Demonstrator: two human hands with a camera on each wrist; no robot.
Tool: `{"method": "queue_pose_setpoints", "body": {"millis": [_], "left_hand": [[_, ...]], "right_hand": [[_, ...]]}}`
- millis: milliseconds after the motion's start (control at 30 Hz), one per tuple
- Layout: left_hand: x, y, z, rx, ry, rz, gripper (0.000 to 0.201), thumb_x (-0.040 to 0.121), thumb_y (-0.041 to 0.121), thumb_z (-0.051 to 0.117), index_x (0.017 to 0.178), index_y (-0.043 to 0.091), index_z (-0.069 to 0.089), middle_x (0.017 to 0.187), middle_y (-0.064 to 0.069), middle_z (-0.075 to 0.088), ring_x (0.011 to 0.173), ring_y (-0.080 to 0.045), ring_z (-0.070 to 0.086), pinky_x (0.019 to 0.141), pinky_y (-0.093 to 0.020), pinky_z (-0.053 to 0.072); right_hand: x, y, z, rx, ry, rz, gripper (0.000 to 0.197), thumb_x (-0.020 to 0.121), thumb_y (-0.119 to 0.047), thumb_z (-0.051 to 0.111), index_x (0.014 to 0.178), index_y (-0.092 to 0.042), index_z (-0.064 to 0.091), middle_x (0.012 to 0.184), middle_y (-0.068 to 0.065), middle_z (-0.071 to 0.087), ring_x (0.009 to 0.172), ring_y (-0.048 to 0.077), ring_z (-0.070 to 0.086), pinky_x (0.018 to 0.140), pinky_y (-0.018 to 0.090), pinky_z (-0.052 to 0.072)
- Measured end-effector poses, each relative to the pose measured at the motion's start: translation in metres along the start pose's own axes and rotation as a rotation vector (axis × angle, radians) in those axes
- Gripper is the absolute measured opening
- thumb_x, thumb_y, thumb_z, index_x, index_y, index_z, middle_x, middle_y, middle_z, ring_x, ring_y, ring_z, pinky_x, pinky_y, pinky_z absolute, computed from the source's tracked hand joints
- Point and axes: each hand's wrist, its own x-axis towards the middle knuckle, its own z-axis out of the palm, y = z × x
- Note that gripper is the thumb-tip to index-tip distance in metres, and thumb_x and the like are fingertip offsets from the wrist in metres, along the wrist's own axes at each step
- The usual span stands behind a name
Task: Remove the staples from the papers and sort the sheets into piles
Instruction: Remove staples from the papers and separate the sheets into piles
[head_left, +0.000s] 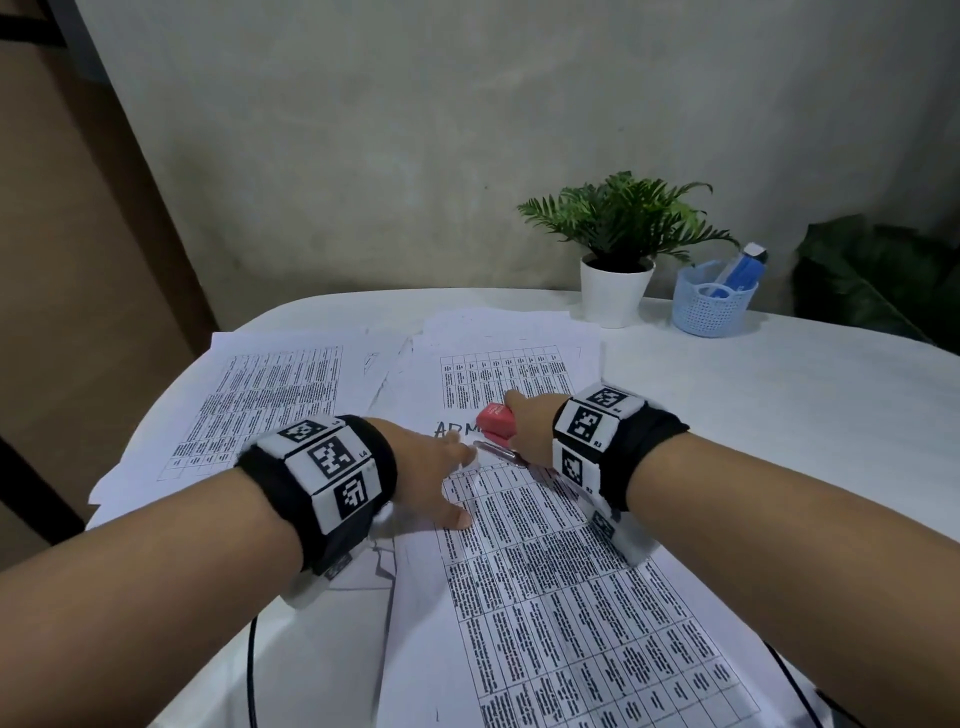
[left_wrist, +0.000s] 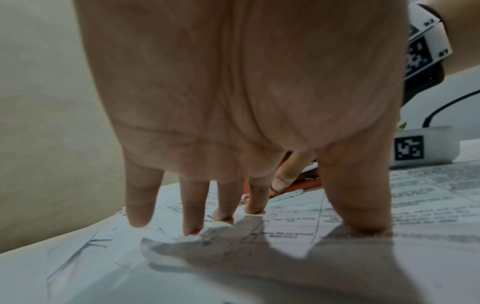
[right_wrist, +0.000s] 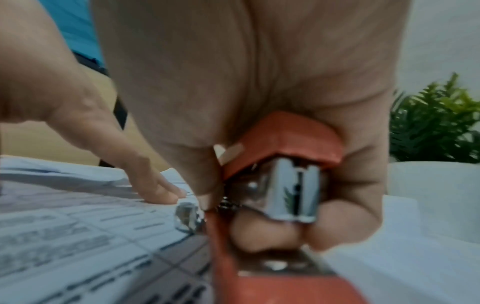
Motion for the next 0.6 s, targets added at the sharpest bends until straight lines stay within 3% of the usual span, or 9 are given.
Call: {"method": "queue_pose_setpoints", "body": {"millis": [100, 200, 333, 600], "left_hand": [[0.0009, 0.0000, -0.0007, 0.011, 0.011, 0.005, 0.077, 0.088, 0.054, 0.049, 0.150, 0.025, 0.012, 0.161, 0.000, -0.003, 0.138, -0.023, 0.036, 0.104, -0.038, 0.037], [0.0015, 0.0008, -0.0031, 0.034, -0.014, -0.001, 0.078, 0.088, 0.055, 0.049, 0.150, 0.025, 0.012, 0.160, 0.000, -0.004, 0.137, -0.023, 0.038, 0.105, -0.040, 0.039], [0.0042, 0.0024, -0.0058, 0.076, -0.057, -0.009, 0.079, 0.089, 0.053, 0.049, 0.151, 0.024, 0.010, 0.160, -0.002, -0.007, 0.138, -0.026, 0.036, 0.106, -0.045, 0.039], [0.0102, -0.0017, -0.0027, 0.128, -0.080, 0.025, 0.078, 0.092, 0.058, 0.041, 0.152, 0.027, 0.003, 0.160, -0.003, -0.010, 0.144, -0.027, 0.025, 0.110, -0.051, 0.033]], "right_hand": [[-0.0018, -0.0035, 0.0005, -0.058, 0.013, -0.023, 0.041, 0.100, -0.028, 0.032, 0.130, -0.001, 0.036, 0.124, 0.014, 0.051, 0.109, 0.028, 0.056, 0.087, 0.033, 0.044], [0.0016, -0.0045, 0.0020, -0.106, 0.026, -0.053, 0.036, 0.100, -0.026, 0.030, 0.128, -0.006, 0.039, 0.128, 0.012, 0.050, 0.105, 0.026, 0.054, 0.081, 0.031, 0.041], [0.0013, -0.0082, 0.0009, -0.088, 0.009, -0.008, 0.040, 0.101, -0.024, 0.032, 0.135, -0.003, 0.034, 0.135, 0.013, 0.045, 0.120, 0.027, 0.049, 0.095, 0.033, 0.040], [0.0026, -0.0038, -0.0031, -0.017, -0.014, -0.001, 0.041, 0.099, -0.031, 0.036, 0.131, -0.006, 0.034, 0.124, 0.013, 0.052, 0.105, 0.027, 0.055, 0.088, 0.033, 0.044]]}}
